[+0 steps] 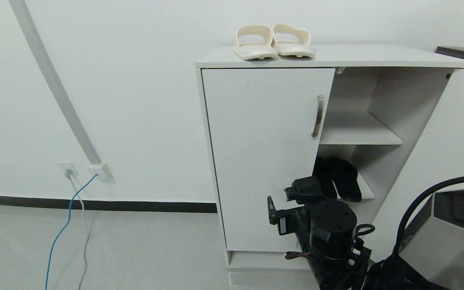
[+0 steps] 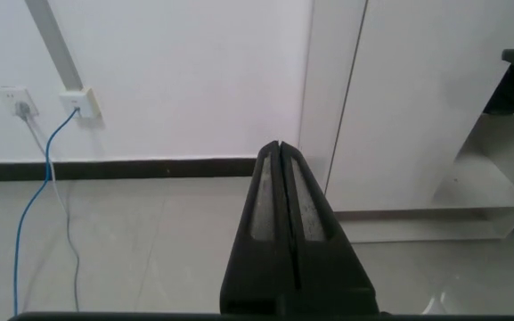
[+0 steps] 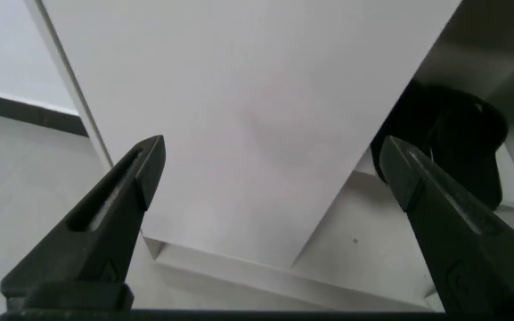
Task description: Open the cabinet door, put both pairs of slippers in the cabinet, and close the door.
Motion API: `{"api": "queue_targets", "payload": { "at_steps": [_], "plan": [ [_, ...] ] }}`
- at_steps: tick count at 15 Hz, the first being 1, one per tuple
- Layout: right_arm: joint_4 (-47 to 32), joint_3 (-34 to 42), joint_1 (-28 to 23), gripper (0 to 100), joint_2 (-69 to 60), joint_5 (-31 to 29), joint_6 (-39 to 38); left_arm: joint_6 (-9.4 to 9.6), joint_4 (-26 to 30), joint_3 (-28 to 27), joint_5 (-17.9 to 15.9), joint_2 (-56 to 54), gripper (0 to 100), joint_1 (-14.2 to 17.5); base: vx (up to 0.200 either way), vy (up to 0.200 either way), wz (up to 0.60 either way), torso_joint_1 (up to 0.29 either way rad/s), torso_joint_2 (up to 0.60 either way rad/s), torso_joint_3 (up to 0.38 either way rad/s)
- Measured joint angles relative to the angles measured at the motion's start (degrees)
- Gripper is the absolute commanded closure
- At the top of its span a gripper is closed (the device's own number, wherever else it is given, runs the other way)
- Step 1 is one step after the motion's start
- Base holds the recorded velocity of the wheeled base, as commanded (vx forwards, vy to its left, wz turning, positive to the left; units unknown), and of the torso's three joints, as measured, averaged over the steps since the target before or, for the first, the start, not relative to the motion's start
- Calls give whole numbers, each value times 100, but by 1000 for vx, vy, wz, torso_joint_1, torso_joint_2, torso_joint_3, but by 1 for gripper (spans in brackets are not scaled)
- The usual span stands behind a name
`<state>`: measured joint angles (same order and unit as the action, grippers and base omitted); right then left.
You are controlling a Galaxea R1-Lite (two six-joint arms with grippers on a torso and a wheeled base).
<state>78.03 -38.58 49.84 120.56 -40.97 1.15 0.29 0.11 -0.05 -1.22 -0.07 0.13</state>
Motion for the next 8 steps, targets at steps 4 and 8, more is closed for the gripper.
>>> {"api": "queue_targets", "payload": {
  "at_steps": [4,8],
  "plan": [
    [9,9,0,0,0,2,2,0,-13,-5,0,0,100,0,0,0,0,45,-413,-349],
    [9,11,0,0,0,2,2,0,-11,-5,0,0,100,0,0,0,0,109,-450,-347]
  ]
}}
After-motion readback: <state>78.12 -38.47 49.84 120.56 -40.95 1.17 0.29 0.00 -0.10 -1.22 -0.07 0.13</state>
